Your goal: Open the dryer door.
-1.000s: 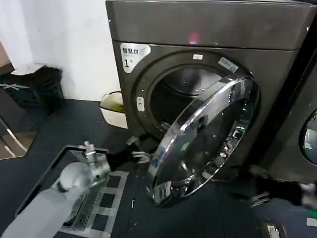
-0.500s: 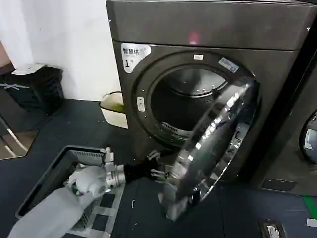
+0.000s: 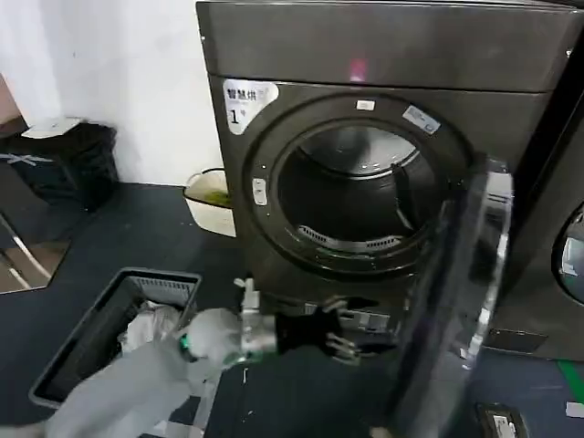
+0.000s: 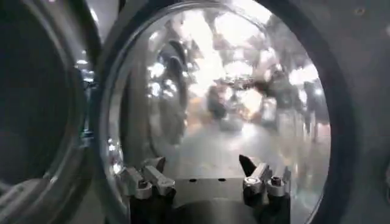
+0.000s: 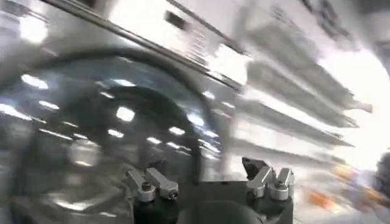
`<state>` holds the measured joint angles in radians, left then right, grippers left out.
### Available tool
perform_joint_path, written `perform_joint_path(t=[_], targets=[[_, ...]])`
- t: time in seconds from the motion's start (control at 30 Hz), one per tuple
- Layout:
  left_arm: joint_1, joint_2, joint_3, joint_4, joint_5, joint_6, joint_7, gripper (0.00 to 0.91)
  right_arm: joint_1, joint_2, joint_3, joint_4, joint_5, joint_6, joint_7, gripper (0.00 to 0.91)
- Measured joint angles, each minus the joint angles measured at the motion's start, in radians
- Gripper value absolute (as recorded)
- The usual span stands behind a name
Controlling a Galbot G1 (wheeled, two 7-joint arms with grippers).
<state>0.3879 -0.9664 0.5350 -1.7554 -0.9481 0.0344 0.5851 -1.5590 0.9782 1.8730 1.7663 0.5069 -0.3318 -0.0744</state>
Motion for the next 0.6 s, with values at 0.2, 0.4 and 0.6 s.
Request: perform_joint_path(t=[0.2,0.4,0.6], targets=[[-0.076,-0.095,0.086,0.046,0.003,0.0,-0.014,0.907,-0.012,-0.052,0.134,-0.049,-0.04,-0.017,-0.016,0.907],[-0.128,-0.201,0.142,0.115,0.007,-0.006,-0.027,0.907,-0.037,-0.055,0.222,-0.051,-0.047,0.031,0.007,0.907],[-0.157,-0.313,0.181,0.204,0.026,-0.013,-0.046,0.907,-0.063,-0.063,0.289,-0.088,-0.052,0.037,0.008,0.907]])
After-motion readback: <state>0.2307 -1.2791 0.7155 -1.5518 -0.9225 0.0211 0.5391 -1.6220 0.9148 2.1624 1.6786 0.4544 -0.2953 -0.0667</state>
